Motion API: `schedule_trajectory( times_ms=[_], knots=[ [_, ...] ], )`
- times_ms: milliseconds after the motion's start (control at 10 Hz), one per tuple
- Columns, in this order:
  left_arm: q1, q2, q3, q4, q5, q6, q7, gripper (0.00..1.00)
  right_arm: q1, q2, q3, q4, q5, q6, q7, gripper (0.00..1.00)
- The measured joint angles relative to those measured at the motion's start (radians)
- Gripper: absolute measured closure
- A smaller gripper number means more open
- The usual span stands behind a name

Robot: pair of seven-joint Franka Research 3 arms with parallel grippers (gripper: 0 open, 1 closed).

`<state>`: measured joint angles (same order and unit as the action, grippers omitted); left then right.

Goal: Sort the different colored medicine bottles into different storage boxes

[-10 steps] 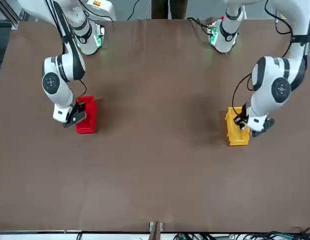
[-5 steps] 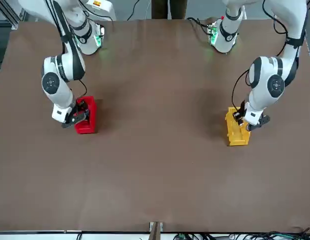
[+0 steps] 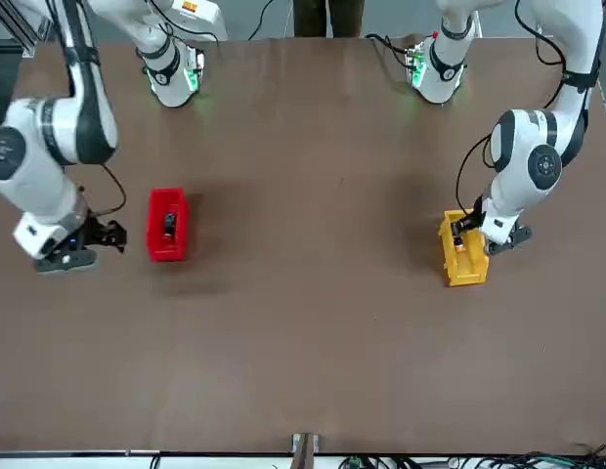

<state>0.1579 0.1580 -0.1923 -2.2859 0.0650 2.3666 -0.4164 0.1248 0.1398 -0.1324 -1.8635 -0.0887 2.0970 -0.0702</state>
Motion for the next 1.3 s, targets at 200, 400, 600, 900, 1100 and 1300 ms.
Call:
schedule_trajectory(
  times_ms=[200,400,600,900,1100,1300],
  knots=[
    [-0.001,-0.027,-0.003,0.076,0.0,-0.104,0.0,0.04,-0.032,0.013,-0.004,0.124,0.044,-0.101,0.01,0.0],
    [0.0,-0.096,-0.008,0.224,0.0,-0.274,0.0,0.0,-0.04,0.02,-0.009,0.245,0.048,-0.252,0.102,0.0],
    [0.005,-0.146,-0.005,0.383,0.0,-0.45,0.057,0.0,-0.037,0.02,-0.004,0.34,0.05,-0.382,0.229,0.0],
    [0.034,-0.149,0.01,0.568,0.0,-0.597,0.293,0.0,-0.038,0.02,-0.004,0.43,0.054,-0.481,0.306,0.0],
    [0.0,-0.144,0.056,0.649,-0.027,-0.649,0.391,0.0,-0.042,0.024,-0.005,0.414,0.059,-0.464,0.313,0.0],
    [-0.15,-0.139,0.202,0.728,-0.062,-0.734,0.404,0.0,-0.045,0.016,-0.006,0.395,0.08,-0.458,0.315,0.0]
  ],
)
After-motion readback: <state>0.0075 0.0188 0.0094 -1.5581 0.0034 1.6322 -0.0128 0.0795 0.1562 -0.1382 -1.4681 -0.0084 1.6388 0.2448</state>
